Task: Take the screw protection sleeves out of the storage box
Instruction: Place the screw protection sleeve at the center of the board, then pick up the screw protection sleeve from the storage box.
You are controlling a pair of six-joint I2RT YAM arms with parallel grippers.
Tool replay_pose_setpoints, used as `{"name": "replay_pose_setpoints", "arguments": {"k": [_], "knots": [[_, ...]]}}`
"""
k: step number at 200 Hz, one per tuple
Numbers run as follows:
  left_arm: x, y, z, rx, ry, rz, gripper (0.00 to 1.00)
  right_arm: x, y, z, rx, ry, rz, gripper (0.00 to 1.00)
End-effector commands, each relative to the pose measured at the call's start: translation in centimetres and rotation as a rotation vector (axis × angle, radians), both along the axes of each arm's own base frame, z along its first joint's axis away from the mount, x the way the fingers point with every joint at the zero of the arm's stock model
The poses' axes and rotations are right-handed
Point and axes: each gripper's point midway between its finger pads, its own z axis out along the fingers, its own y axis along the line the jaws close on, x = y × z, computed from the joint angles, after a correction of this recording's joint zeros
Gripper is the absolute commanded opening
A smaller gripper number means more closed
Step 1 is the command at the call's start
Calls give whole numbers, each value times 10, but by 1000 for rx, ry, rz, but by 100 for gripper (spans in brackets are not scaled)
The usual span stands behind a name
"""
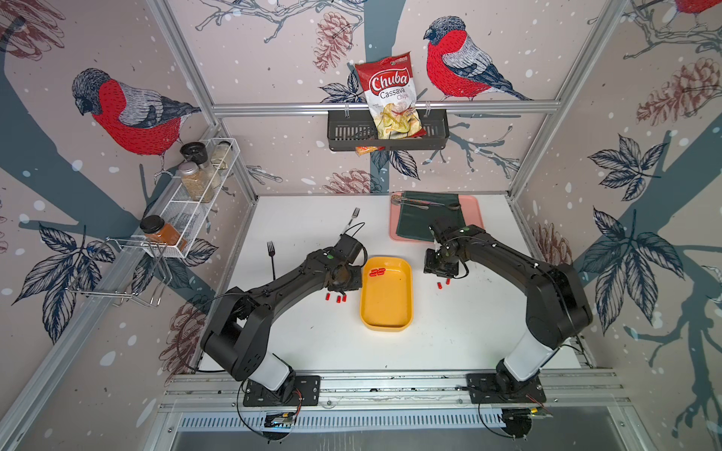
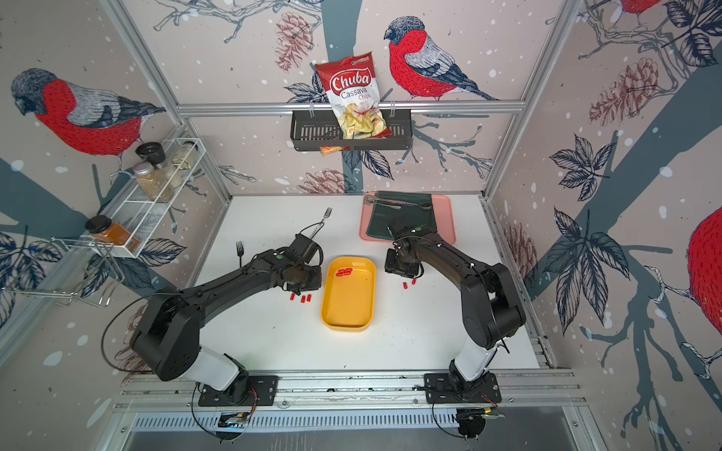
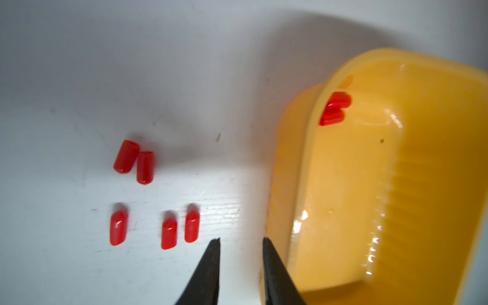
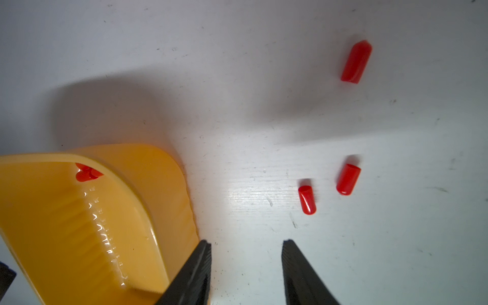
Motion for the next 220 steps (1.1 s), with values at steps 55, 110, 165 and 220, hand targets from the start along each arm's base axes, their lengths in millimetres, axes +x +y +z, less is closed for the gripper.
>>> {"name": "replay_pose_setpoints", "arguments": {"k": [55, 110, 165, 220], "knots": [[24, -70, 43, -172, -103, -101, 32, 4, 39, 37, 143, -64, 61, 50], [20, -52, 39, -163, -114, -41, 30, -1, 88, 67, 412, 6, -37, 50], [12, -37, 27, -145, -111, -21, 27, -13, 139, 62, 632, 88, -286, 49], [-1, -36, 12, -197, -91, -10, 24, -8, 147, 27, 639, 140, -446, 46]]}}
